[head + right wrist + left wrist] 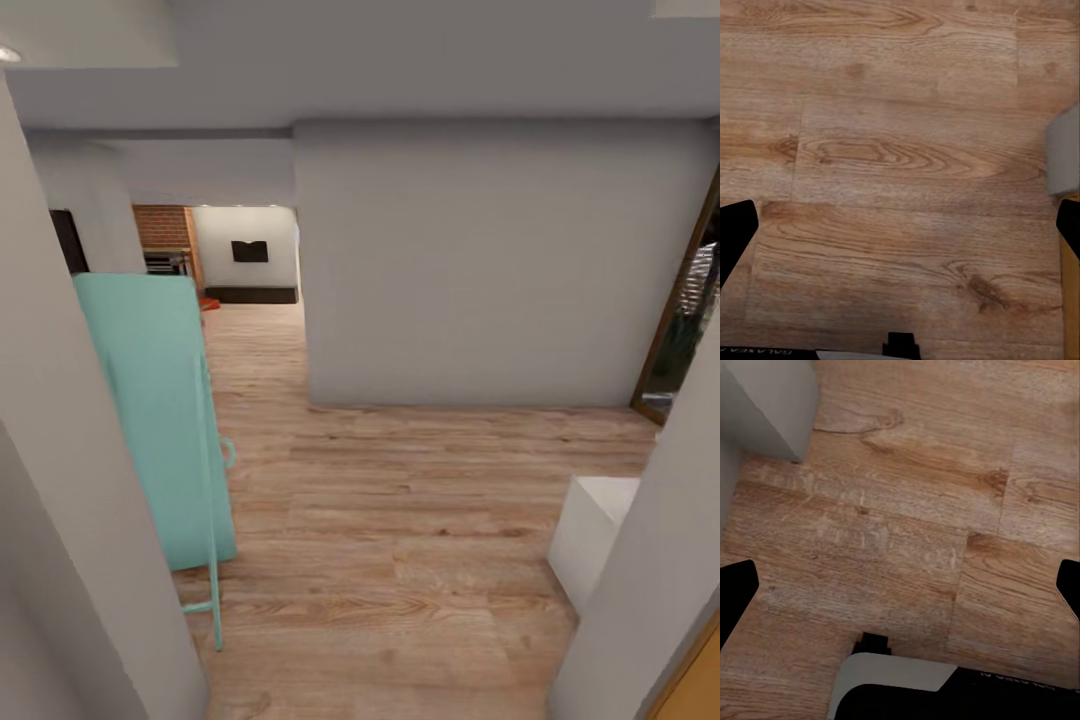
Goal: Move the two storage containers from the living room to the garage. In the garage, place one container on the floor and stack the other container on top of it (either order is fine).
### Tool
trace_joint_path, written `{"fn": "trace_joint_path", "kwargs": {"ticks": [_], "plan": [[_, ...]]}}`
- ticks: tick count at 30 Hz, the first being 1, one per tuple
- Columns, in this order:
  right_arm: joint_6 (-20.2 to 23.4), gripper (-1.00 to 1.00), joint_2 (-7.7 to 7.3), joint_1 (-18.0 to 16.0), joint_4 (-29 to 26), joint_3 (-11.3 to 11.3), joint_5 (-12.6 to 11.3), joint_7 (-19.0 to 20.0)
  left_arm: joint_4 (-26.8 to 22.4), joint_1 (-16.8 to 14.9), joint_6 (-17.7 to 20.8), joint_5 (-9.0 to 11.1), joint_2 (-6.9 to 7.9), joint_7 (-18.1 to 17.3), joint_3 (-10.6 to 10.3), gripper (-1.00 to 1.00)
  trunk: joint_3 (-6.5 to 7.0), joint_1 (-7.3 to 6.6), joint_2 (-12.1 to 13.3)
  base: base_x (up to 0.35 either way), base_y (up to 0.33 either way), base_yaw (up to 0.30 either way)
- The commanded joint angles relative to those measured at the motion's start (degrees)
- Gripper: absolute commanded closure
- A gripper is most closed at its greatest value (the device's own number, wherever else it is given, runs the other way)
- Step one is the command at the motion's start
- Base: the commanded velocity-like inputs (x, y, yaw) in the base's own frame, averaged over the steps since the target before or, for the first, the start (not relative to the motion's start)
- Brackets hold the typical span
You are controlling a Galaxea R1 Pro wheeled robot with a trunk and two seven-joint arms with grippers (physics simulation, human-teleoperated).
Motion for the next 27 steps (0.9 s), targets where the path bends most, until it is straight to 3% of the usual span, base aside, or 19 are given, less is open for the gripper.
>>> {"fn": "trace_joint_path", "kwargs": {"ticks": [1, 27], "plan": [[-0.16, -1.00, -0.01, 0.00, 0.07, 0.17, 0.20, -0.10, 0.25, -0.08, -0.39, 0.01, 0.03, -0.03, 0.30, -1.00, -0.01, 0.05, -0.03, 0.323, 0.000, 0.000], [-0.16, -1.00, 0.03, -0.01, 0.07, 0.17, 0.29, -0.13, 0.23, -0.08, -0.39, -0.09, 0.42, -0.03, 0.30, -1.00, -0.01, 0.05, -0.03, 0.323, 0.000, 0.000]]}}
